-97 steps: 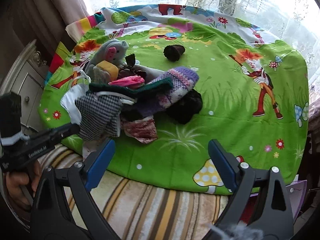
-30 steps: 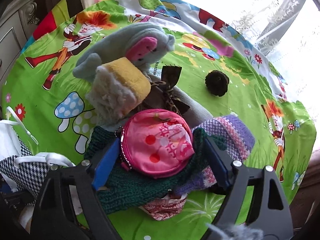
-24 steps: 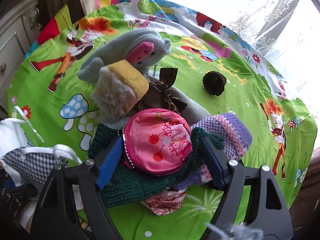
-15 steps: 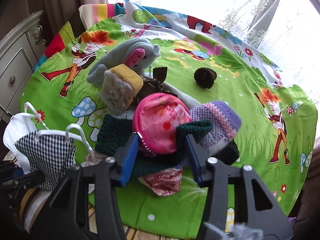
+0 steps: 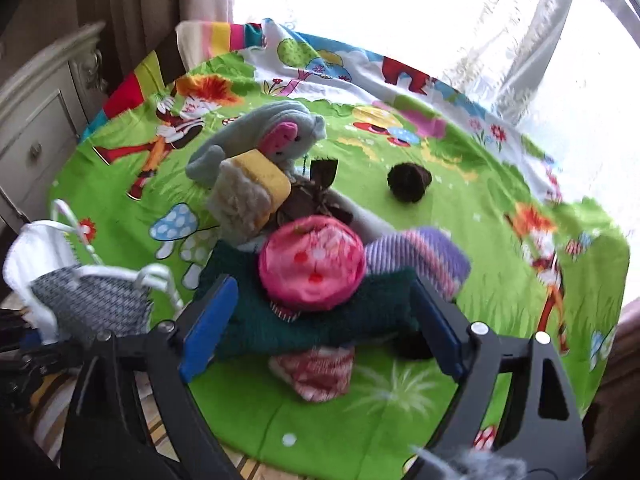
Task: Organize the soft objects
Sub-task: 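Grasp and lift the pink purse with the right tool while the left tool carries the checked bag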
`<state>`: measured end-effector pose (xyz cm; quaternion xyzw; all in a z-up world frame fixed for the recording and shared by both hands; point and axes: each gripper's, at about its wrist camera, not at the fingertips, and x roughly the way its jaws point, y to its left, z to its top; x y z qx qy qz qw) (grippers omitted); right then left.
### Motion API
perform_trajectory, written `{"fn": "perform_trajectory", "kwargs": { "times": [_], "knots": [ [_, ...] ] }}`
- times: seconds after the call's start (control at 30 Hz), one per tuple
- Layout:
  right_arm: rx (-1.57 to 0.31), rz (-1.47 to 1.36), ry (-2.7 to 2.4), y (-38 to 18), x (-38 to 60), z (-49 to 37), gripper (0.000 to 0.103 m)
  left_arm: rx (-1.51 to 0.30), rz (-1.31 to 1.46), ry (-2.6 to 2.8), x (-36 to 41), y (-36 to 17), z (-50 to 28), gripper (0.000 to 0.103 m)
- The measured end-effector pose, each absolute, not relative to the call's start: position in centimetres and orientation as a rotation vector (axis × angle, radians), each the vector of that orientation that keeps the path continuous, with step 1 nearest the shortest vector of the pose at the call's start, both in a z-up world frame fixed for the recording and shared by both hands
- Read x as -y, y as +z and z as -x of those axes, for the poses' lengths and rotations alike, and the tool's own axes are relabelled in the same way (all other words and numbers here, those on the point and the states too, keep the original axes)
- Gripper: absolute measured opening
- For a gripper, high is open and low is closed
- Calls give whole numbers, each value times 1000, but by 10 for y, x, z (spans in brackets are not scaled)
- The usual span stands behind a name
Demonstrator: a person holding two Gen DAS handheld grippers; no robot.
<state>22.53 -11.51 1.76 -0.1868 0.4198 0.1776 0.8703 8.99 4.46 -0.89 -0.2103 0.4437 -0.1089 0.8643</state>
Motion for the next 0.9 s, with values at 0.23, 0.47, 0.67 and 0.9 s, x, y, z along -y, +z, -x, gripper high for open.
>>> {"fn": "perform_trajectory", "kwargs": {
  "times": [0.23, 0.47, 0.67, 0.9],
  "knots": [
    [-971, 507, 392, -22, 84, -255, 89, -939, 449, -230, -45, -12, -91, 14],
    [-988, 408, 364, -24, 102, -259, 76, -939, 445, -223, -45, -12, -91, 14],
    [-906, 348, 334, 3, 126, -232, 76, -915, 430, -220, -43, -5, -86, 14],
    [-849, 298, 324, 30, 155, -186, 76, -901, 416, -248, -29, 4, -80, 14]
  ]
}}
